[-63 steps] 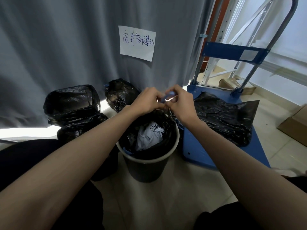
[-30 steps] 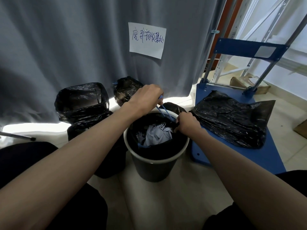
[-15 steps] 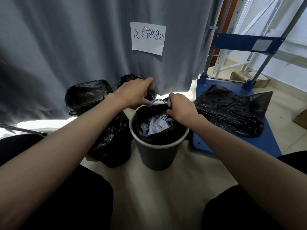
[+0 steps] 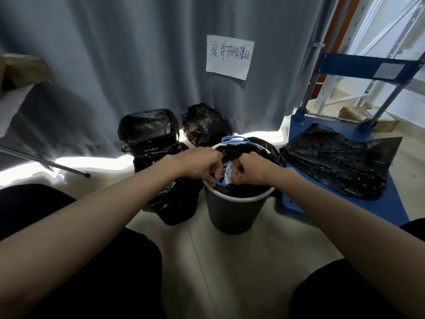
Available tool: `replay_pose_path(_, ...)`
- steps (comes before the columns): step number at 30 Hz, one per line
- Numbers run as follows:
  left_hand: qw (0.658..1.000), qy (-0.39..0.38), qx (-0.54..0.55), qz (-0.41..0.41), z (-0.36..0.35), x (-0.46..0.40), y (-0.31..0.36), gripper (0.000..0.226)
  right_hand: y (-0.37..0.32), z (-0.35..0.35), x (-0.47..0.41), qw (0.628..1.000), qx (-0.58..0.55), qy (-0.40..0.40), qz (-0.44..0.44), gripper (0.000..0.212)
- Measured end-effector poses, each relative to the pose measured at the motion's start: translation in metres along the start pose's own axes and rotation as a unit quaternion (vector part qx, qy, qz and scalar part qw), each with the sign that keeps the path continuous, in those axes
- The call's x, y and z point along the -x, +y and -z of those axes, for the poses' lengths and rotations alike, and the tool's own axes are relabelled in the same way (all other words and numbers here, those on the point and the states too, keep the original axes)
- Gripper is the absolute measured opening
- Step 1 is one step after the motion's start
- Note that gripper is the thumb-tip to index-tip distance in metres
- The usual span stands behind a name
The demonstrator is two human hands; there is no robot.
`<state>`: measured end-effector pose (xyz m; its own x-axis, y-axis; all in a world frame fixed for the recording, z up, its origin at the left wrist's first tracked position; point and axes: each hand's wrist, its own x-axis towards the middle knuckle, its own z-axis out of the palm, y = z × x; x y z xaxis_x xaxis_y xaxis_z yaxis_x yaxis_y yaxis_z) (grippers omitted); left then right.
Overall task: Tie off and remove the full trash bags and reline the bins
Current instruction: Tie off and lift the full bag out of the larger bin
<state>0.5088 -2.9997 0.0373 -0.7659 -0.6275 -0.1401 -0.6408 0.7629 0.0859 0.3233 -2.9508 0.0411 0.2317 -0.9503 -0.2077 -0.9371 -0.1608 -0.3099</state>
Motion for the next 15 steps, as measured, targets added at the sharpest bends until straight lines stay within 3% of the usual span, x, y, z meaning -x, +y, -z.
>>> replay_pose_path(2,1.0,0.009,0.017,-0.016,-0.001,-0.003,0.003,0.015,0.002,0.0,0.0,1.0,-0.001,-0.004,0.004,0.006)
replay_pose_path(5,0.997,0.033,0.052,-0.035,0.003,-0.006,0.006,0.007,0.004,0.002,0.001,1.0,-0.011,0.001,0.011,0.005)
replay_pose_path(9,0.989,0.062,0.132,-0.024,0.012,-0.013,0.01,0.009,0.006,0.006,0.004,0.999,-0.031,-0.002,0.014,0.025)
replay_pose_path(13,0.992,0.04,0.122,0.003,0.013,-0.021,0.011,0.008,0.005,0.004,0.006,0.995,-0.102,-0.011,0.0,0.018)
replay_pose_path(15,0.993,0.021,0.112,0.013,0.016,-0.022,0.009,0.014,0.001,-0.003,0.008,0.993,-0.118,0.002,-0.003,0.027)
